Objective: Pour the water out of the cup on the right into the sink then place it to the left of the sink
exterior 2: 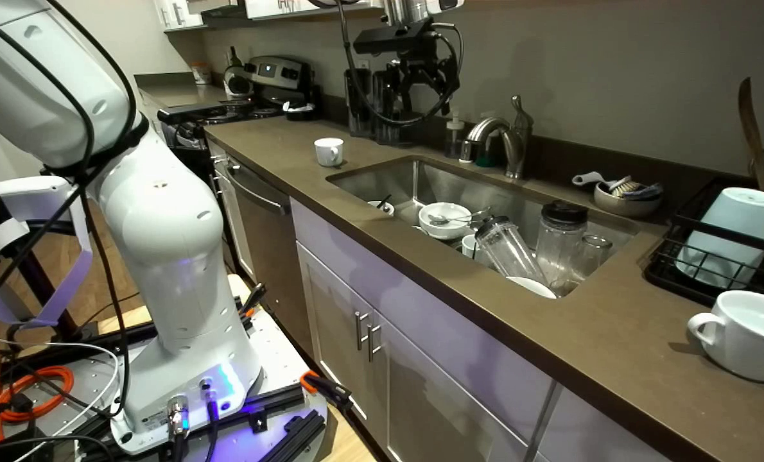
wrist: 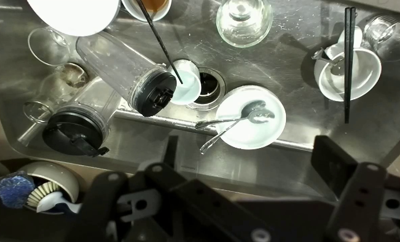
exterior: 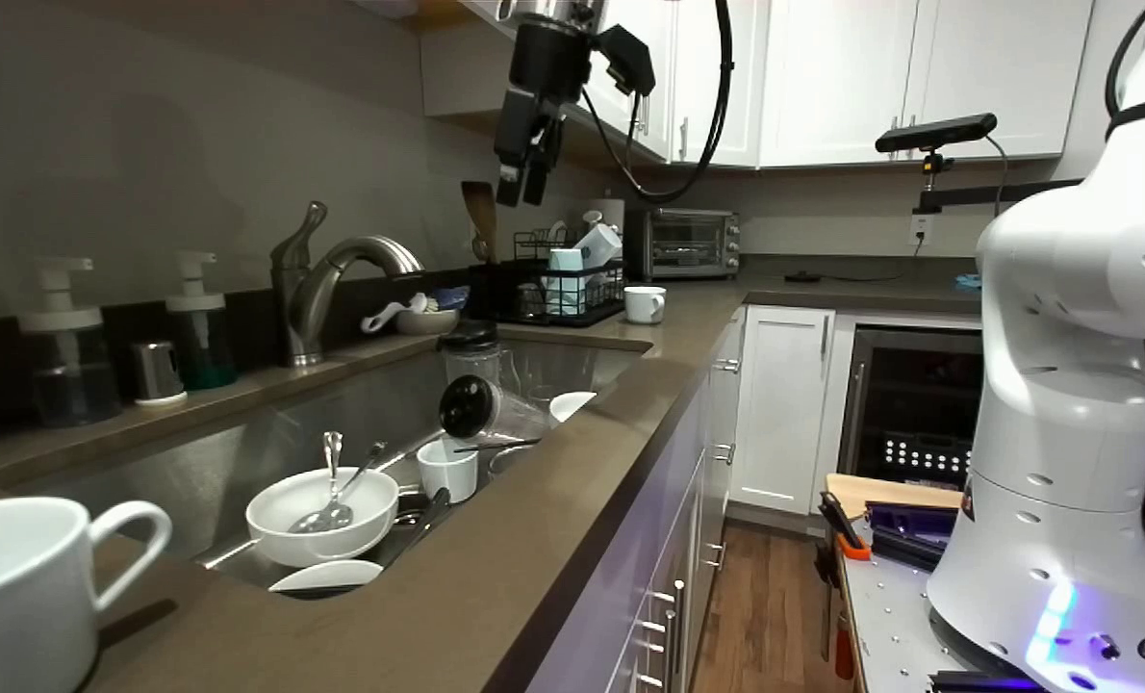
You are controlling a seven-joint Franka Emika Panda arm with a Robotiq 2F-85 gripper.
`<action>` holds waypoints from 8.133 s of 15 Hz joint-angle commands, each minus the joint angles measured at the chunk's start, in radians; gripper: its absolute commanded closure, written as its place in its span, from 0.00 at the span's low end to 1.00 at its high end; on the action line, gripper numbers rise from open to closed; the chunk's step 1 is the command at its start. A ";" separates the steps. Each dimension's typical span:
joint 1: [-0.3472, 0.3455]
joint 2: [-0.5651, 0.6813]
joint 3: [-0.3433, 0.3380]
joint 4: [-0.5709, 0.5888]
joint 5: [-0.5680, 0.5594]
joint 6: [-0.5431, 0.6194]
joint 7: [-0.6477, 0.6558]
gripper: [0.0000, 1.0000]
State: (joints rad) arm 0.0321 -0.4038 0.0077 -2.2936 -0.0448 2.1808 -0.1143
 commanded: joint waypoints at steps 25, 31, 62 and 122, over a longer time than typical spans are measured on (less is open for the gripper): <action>-0.341 0.139 -0.146 0.078 -0.276 -0.114 0.441 0.00; -0.363 0.194 -0.236 0.121 -0.218 -0.150 0.484 0.00; -0.403 0.551 -0.404 0.298 0.009 0.064 0.419 0.00; -0.625 0.928 -0.300 0.720 0.285 -0.012 0.045 0.19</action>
State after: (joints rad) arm -0.5652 0.4997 -0.3114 -1.6113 0.2117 2.1707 -0.0312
